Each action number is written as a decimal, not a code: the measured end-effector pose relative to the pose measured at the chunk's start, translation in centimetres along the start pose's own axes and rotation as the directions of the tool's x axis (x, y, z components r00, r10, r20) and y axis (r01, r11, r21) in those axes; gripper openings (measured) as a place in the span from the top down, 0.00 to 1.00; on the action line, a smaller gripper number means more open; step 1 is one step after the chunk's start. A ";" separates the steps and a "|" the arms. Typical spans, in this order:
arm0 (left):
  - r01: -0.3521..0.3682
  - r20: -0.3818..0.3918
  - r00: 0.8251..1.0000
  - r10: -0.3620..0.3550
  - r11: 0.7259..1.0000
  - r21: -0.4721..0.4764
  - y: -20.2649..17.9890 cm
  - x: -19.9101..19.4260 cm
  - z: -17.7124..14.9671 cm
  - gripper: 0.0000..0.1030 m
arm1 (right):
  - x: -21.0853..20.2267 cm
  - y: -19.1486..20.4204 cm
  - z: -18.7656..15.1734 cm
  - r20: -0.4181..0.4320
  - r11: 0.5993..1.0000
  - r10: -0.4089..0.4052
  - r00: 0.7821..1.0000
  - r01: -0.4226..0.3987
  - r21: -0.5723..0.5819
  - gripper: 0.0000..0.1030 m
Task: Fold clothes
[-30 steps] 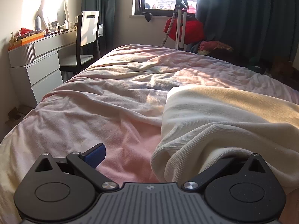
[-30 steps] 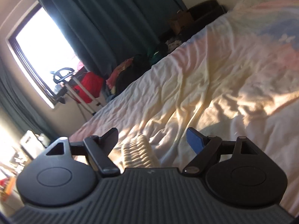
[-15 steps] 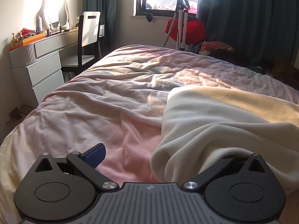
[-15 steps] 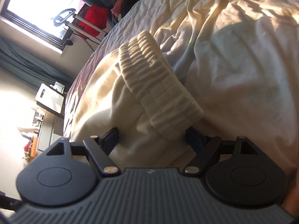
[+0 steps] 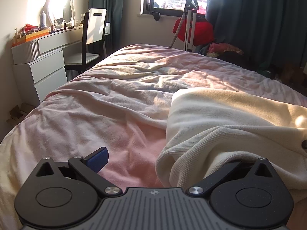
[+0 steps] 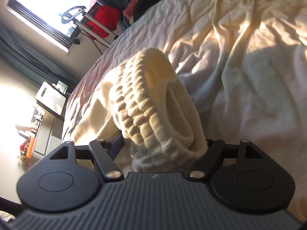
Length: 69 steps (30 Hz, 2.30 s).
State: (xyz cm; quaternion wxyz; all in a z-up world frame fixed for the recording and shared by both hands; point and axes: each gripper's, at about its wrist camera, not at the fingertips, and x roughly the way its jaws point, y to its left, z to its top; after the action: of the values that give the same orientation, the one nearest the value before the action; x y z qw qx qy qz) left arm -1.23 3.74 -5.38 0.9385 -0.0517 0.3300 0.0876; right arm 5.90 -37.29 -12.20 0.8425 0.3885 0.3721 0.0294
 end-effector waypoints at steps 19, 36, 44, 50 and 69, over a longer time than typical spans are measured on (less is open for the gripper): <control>0.339 -0.236 0.855 -0.462 0.842 -0.420 7.2 2.2 0.2 0.01 | -2.2 2.2 -1.9 0.099 0.995 0.032 0.995 -0.023 -0.092 0.69; 0.476 -0.161 0.755 -0.635 0.701 -0.531 4.7 7.9 0.5 0.14 | -2.0 1.9 -2.4 0.124 0.995 0.009 0.992 0.003 -0.097 0.69; 0.515 -0.098 0.793 -0.601 0.749 -0.416 4.2 4.3 2.4 0.55 | -4.8 3.8 -2.0 0.155 0.992 0.104 0.982 -0.090 -0.093 0.70; 0.606 -0.024 0.753 -0.658 0.707 -0.365 1.2 0.4 6.4 0.58 | -10.3 5.1 1.4 0.212 0.976 0.201 0.956 -0.179 -0.121 0.71; 0.693 -0.248 0.688 -0.682 0.719 -0.057 -46.6 12.3 17.7 0.60 | -15.6 -12.4 28.6 0.427 0.973 -0.176 0.887 0.092 0.211 0.71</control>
State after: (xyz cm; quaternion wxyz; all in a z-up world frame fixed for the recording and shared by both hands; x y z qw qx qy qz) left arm 28.24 -37.60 2.49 0.8540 -0.1629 0.4044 -0.2840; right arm 10.31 -69.29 0.90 0.8653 0.4346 0.1978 -0.1526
